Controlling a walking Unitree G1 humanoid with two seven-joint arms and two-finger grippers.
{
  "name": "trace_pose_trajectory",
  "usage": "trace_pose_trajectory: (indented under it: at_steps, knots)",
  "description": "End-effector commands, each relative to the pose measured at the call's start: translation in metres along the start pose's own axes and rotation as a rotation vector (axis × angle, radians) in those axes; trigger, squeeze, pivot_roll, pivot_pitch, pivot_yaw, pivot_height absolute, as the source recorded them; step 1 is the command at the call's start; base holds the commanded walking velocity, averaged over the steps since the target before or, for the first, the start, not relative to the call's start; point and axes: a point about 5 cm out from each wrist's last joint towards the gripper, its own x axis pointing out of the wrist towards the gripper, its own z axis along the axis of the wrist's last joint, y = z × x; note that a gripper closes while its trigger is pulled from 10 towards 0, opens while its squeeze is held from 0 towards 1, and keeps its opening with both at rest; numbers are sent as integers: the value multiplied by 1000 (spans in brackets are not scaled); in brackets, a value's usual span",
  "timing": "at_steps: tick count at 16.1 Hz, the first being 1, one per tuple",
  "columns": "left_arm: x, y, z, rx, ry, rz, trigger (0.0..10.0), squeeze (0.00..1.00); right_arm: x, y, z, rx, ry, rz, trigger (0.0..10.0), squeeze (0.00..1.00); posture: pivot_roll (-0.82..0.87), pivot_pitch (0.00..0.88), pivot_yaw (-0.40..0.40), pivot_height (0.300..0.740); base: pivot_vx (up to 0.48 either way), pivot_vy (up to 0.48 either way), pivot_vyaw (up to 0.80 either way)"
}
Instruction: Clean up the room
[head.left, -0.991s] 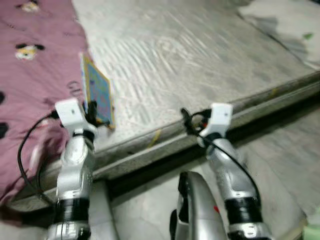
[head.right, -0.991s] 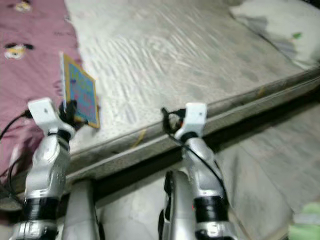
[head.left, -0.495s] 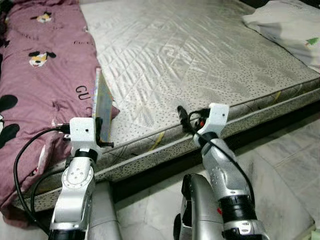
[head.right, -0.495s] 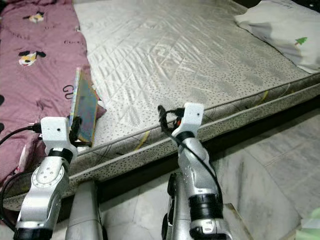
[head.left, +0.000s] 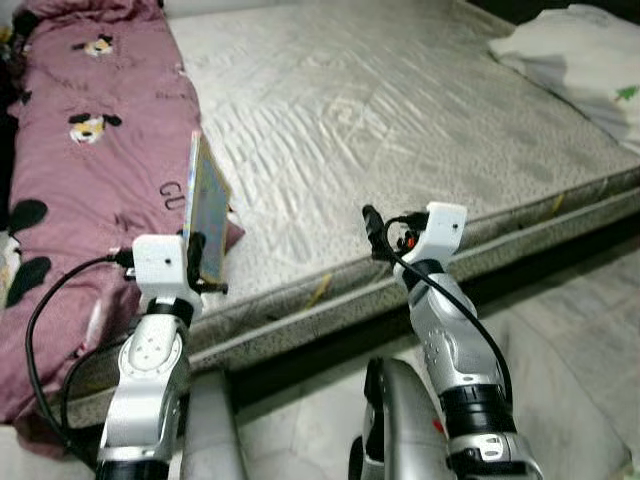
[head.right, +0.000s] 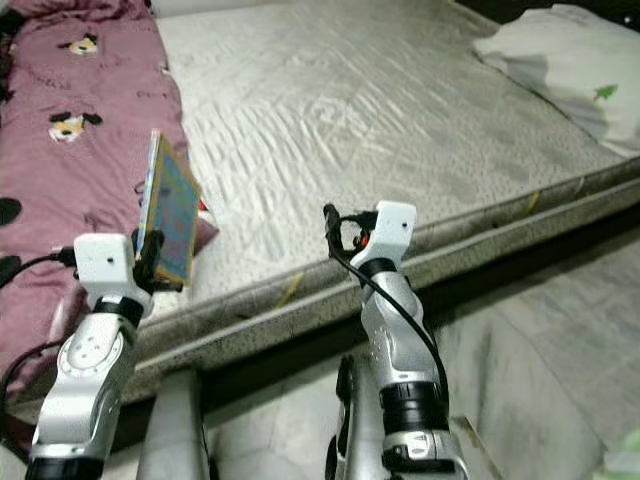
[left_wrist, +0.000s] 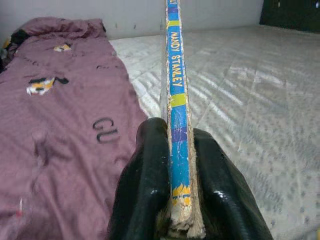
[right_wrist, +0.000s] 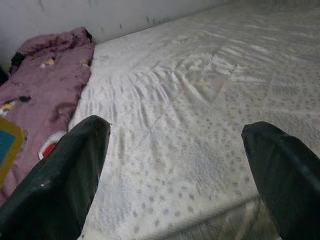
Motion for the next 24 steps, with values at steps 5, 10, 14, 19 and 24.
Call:
trace_pose_trajectory:
  at_steps: [5, 10, 14, 19, 24]
  knots:
    - [1, -5, 5, -13, -45, -19, 10000, 0, 2, -1, 5, 4, -21, -13, 10000, 0, 93, 0, -9, 659, 0, 0, 0]
    - [3, -3, -5, -30, 4, 10, 10000, 0, 6, -4, 10, -1, -25, -39, 10000, 0, 83, 0, -13, 709, 0, 0, 0]
    - [7, 1, -6, 25, 9, 53, 10000, 0, 7, -6, 11, -11, -24, -52, 10000, 0, 83, 0, -18, 740, 0, 0, 0]
    - [7, 0, -6, 27, 3, 53, 10000, 0, 5, -8, 7, -25, -11, -63, 10000, 0, 80, 1, -14, 740, 0, 0, 0]
    - [9, -6, -2, 5, -19, 36, 10000, 0, 3, -12, 6, -39, -10, -86, 10000, 0, 77, 0, -10, 740, 0, 0, 0]
